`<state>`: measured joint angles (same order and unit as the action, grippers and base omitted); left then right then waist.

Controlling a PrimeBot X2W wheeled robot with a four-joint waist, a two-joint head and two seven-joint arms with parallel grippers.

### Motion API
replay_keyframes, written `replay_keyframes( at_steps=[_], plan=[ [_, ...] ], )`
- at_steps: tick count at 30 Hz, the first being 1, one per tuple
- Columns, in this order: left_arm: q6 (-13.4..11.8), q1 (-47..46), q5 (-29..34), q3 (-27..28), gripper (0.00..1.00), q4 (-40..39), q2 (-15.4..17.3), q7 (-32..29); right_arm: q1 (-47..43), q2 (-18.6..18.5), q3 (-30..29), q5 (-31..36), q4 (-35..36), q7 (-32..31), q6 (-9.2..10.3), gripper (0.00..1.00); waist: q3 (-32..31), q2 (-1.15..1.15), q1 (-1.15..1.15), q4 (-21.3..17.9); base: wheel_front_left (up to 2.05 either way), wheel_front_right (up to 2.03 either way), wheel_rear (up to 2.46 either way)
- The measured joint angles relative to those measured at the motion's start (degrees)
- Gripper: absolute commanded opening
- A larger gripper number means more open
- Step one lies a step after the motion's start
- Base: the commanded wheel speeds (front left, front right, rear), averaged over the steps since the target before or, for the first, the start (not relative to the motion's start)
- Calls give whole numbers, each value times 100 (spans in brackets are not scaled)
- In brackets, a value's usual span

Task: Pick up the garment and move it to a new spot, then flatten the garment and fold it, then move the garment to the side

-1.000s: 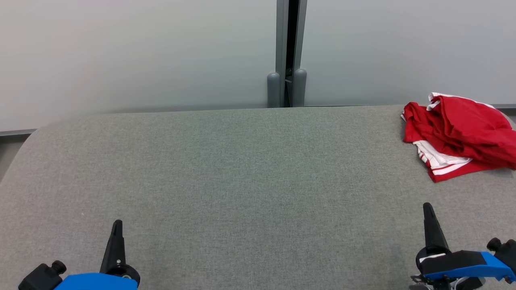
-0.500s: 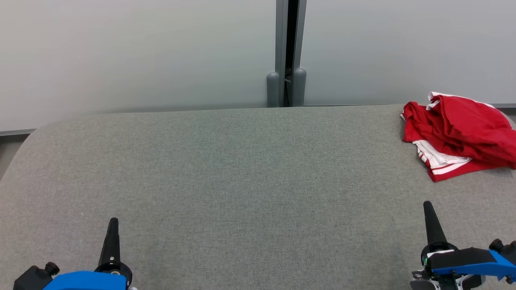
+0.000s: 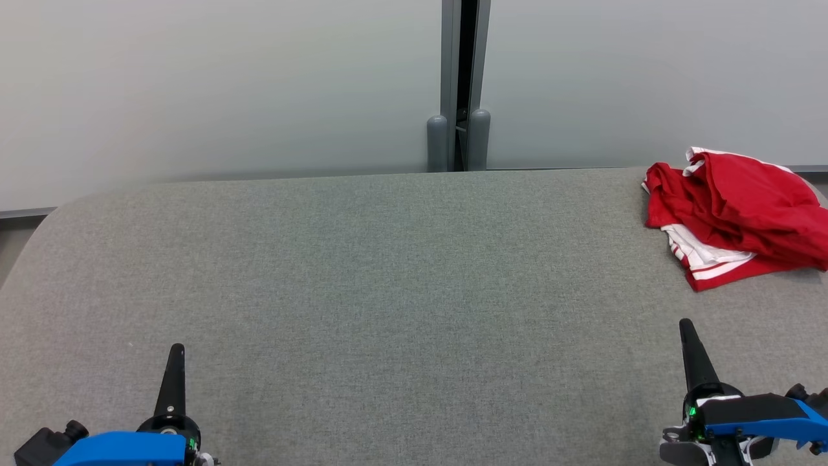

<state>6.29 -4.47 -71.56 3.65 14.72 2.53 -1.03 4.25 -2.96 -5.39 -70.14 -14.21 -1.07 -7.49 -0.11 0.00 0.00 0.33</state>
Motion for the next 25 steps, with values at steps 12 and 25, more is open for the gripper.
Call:
replay_keyframes(
  at_steps=[12,25],
  plan=[
    [36,-38,-591,82,0,-10,3,-152,48,1,-34,-630,0,-152,0,0,5,0,0,-8,0,0,0],
    [52,-98,-1161,160,0,-24,7,-307,105,1,-66,-1241,0,-303,0,0,12,0,0,-17,0,0,0]
  ],
)
